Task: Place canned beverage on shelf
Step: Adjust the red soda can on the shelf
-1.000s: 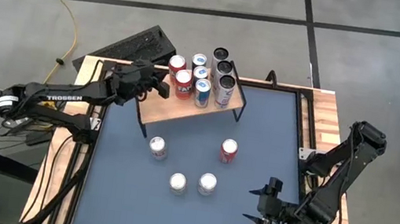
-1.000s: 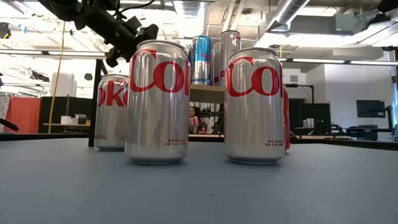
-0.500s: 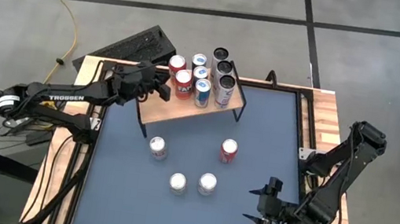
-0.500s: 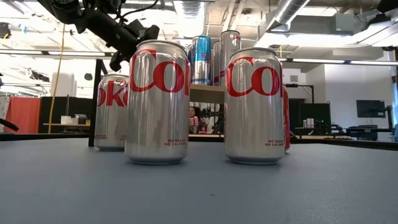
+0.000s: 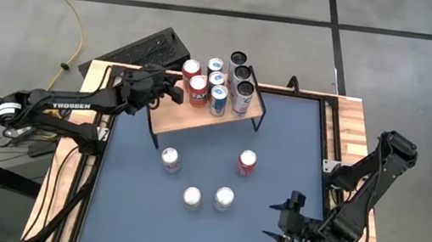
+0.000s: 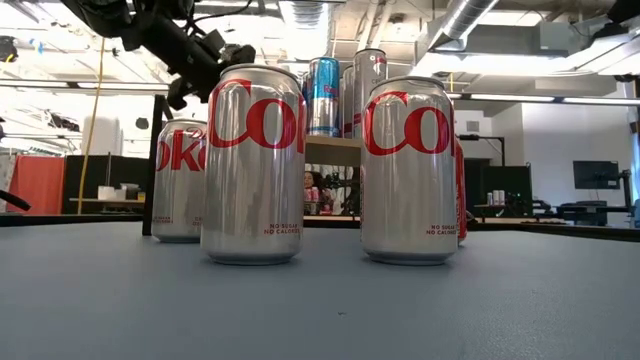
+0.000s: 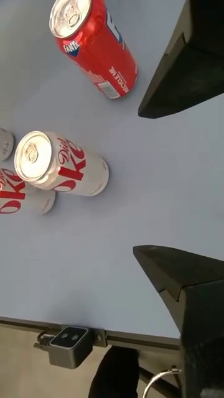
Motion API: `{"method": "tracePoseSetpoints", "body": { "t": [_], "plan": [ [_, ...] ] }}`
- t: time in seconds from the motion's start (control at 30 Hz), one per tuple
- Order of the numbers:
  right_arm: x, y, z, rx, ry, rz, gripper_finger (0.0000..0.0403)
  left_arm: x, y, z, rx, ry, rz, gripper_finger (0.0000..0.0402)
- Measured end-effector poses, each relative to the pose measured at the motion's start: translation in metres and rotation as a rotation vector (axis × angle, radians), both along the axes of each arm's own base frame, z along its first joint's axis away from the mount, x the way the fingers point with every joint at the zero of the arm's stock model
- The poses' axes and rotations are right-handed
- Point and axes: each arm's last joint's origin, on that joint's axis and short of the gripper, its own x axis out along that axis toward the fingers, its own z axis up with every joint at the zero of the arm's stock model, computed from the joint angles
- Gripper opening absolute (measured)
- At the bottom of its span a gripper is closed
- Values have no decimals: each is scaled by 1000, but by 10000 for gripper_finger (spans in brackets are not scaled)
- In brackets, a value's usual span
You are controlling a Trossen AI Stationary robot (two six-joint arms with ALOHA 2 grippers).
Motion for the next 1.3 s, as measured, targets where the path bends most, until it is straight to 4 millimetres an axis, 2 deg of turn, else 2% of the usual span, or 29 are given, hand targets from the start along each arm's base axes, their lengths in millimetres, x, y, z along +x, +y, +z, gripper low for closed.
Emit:
{"method": "tracePoseSetpoints", "body": {
  "t": [0.3,1.13,1.3],
  "plan": [
    [0,0,0,5,0,-9,330,14,6,-14,-14,20,-4,0],
    [0,-1,0,0,3,-9,330,18,4,-10,-28,-36,-142,0],
    [0,-1,0,0,3,-10,330,17,-3,-8,-23,-36,-158,0]
  ]
}}
